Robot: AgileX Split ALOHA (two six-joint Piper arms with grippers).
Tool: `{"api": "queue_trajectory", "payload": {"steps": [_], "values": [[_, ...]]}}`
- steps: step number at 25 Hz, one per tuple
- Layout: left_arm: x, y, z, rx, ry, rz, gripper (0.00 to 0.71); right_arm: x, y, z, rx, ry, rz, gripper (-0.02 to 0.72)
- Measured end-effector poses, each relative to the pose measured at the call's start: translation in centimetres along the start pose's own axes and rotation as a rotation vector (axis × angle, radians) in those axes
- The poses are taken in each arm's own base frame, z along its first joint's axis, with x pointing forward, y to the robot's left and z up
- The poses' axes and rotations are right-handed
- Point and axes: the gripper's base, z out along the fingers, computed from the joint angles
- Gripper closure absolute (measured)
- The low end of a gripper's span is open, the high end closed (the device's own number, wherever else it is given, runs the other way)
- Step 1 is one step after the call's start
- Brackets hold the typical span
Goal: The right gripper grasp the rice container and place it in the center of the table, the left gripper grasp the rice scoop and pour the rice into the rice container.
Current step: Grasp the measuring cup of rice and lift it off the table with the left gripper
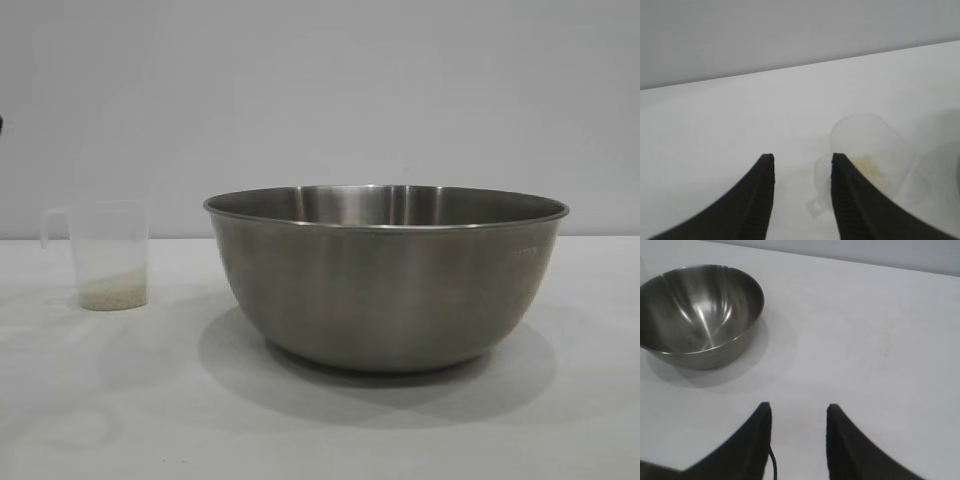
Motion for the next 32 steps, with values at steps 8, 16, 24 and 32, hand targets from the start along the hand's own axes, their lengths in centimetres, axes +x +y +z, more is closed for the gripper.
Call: {"api": "queue_trajectory", "payload": {"steps": [8,16,24,32], "values": [[2.0,-0.1,0.7,0.003,0.084,-0.001,0.443,0.0,0.0,0.0,0.0,0.0,0.0,0.484],[4.3,-0.2,1.3,0.011,0.176,-0.003,0.443,0.0,0.0,0.0,0.0,0.0,0.0,0.484],[4.4,-0.2,2.9,0.019,0.163,0.004,0.443,0.0,0.0,0.0,0.0,0.0,0.0,0.484],[4.8,-0.3,4.5,0.021,0.156,0.005,0.443,0.0,0.0,0.0,0.0,0.0,0.0,0.484]]}}
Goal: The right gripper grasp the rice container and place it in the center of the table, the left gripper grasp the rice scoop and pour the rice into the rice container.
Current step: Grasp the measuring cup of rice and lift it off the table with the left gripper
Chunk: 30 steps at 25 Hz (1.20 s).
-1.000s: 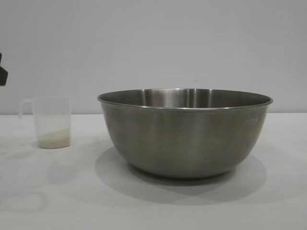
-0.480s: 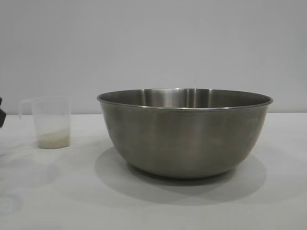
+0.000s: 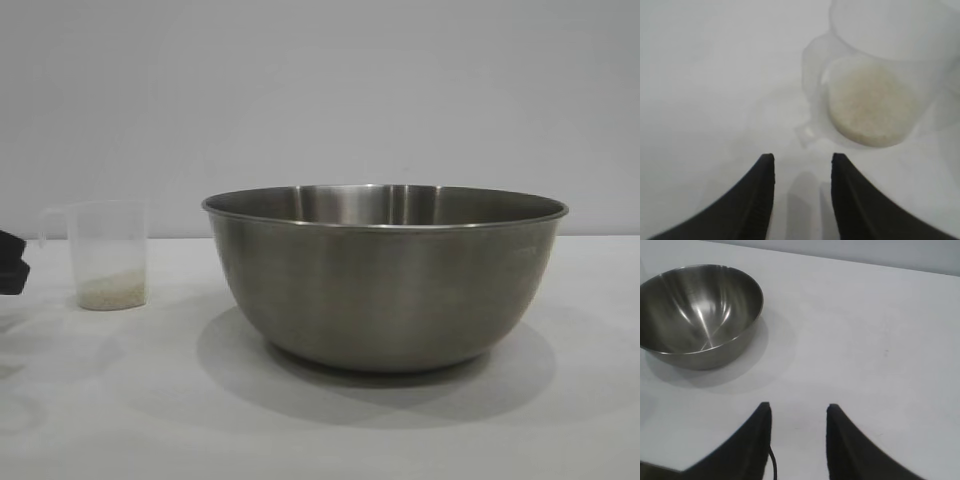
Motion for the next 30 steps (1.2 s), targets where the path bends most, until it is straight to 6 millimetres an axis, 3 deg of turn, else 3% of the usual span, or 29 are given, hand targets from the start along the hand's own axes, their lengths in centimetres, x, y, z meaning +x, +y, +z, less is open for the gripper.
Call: {"api": "queue_trajectory", "payload": {"steps": [15,16,18,19,23,30], "values": [[-1.2,0.2,2.5,-0.019,-0.064,-0.006,0.443,0.0,0.0,0.0,0.0,0.0,0.0,0.484],[-1.3,0.2,2.5,-0.019,-0.068,-0.006,0.486,0.0,0.0,0.0,0.0,0.0,0.0,0.484],[-1.5,0.2,2.8,-0.019,-0.078,-0.006,0.505,0.0,0.0,0.0,0.0,0.0,0.0,0.484],[-1.6,0.2,2.9,-0.019,-0.085,-0.006,0.568,0.0,0.0,0.0,0.0,0.0,0.0,0.484],[-2.2,0.2,3.3,-0.02,-0.107,-0.006,0.71,0.0,0.0,0.0,0.0,0.0,0.0,0.484],[-2.3,0.2,3.5,-0.02,-0.112,-0.006,0.71,0.0,0.0,0.0,0.0,0.0,0.0,0.484]]}}
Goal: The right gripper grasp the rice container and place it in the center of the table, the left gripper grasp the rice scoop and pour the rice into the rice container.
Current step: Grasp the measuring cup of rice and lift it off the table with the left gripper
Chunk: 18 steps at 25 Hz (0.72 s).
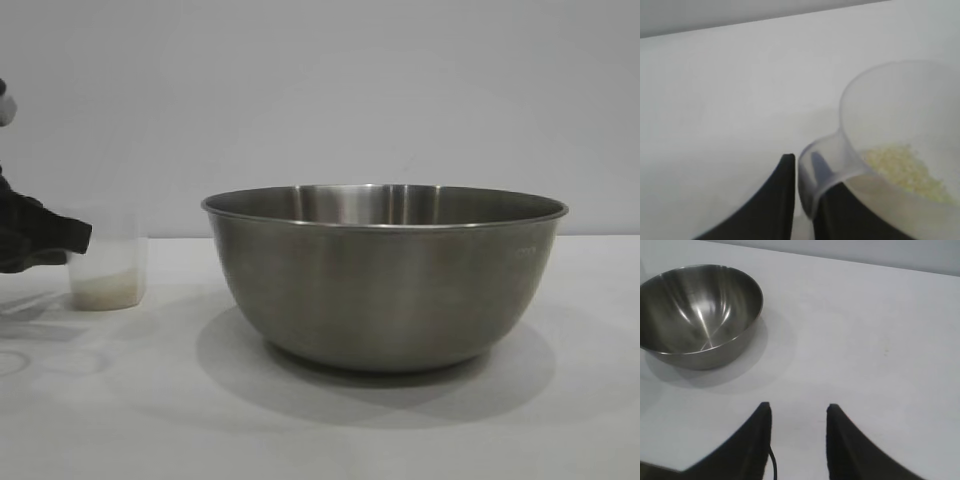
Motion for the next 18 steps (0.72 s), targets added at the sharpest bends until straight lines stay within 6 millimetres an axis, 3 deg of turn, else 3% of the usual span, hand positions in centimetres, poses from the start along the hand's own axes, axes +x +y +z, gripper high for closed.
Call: {"api": "queue_trajectory", "payload": {"steps": [1,2,12,13,15,17,18], "values": [[0.0,0.0,0.0,0.0,0.0,0.0,0.71,0.0,0.0,0.0,0.0,0.0,0.0,0.484],[0.0,0.0,0.0,0.0,0.0,0.0,0.661,0.0,0.0,0.0,0.0,0.0,0.0,0.484],[-0.5,0.0,-0.1,0.0,-0.017,0.0,0.661,0.0,0.0,0.0,0.0,0.0,0.0,0.484],[-0.7,0.0,-0.1,0.001,-0.021,0.001,0.62,0.0,0.0,0.0,0.0,0.0,0.0,0.484],[-0.9,0.0,-0.2,0.001,-0.03,0.0,0.622,0.0,0.0,0.0,0.0,0.0,0.0,0.484],[-1.2,0.0,-0.2,0.001,-0.04,0.0,0.71,0.0,0.0,0.0,0.0,0.0,0.0,0.484],[-1.4,0.0,-0.3,0.001,-0.045,0.0,0.71,0.0,0.0,0.0,0.0,0.0,0.0,0.484]]}}
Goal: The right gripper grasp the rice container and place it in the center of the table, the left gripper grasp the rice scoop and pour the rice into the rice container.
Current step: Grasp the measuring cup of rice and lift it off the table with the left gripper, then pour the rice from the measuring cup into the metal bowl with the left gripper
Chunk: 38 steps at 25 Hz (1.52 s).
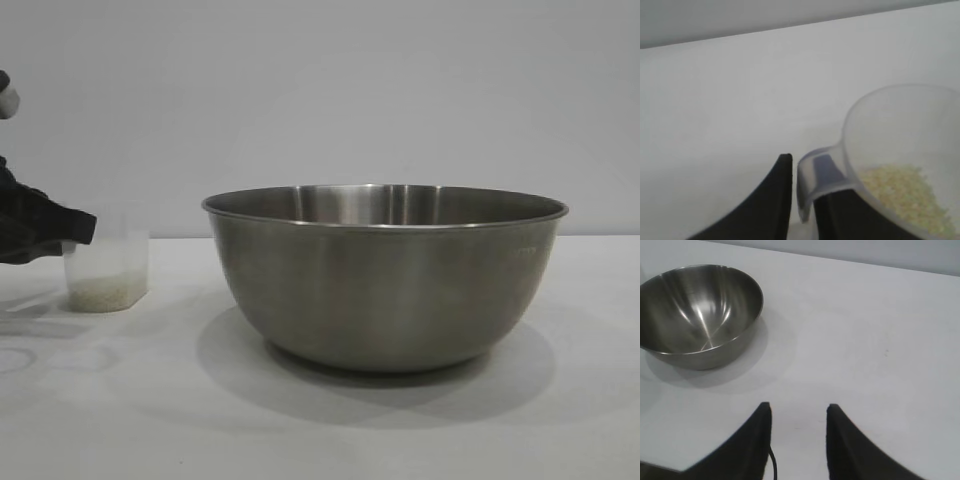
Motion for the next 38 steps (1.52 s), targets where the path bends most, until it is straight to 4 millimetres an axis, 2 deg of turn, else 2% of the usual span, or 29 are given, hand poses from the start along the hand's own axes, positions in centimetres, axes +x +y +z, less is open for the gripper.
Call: {"api": "queue_trajectory", "payload": {"steps": [8,11,19,24,32,35,38], "values": [[-1.1,-0.3,-0.2,0.033,-0.032,0.016,0.71,0.0,0.0,0.0,0.0,0.0,0.0,0.484],[-2.1,-0.6,-0.4,0.069,-0.064,0.068,0.71,0.0,0.0,0.0,0.0,0.0,0.0,0.484],[-7.5,-1.8,-2.2,0.168,-0.274,0.369,0.71,0.0,0.0,0.0,0.0,0.0,0.0,0.484],[-10.4,-3.1,-2.0,0.267,-0.423,0.585,0.71,0.0,0.0,0.0,0.0,0.0,0.0,0.484],[-13.4,-5.0,-1.1,0.411,-0.616,0.875,0.71,0.0,0.0,0.0,0.0,0.0,0.0,0.484],[-14.3,-6.2,-0.9,0.443,-0.68,1.006,0.71,0.0,0.0,0.0,0.0,0.0,0.0,0.484],[-14.2,-8.0,-0.9,0.459,-0.702,1.177,0.71,0.0,0.0,0.0,0.0,0.0,0.0,0.484]]}}
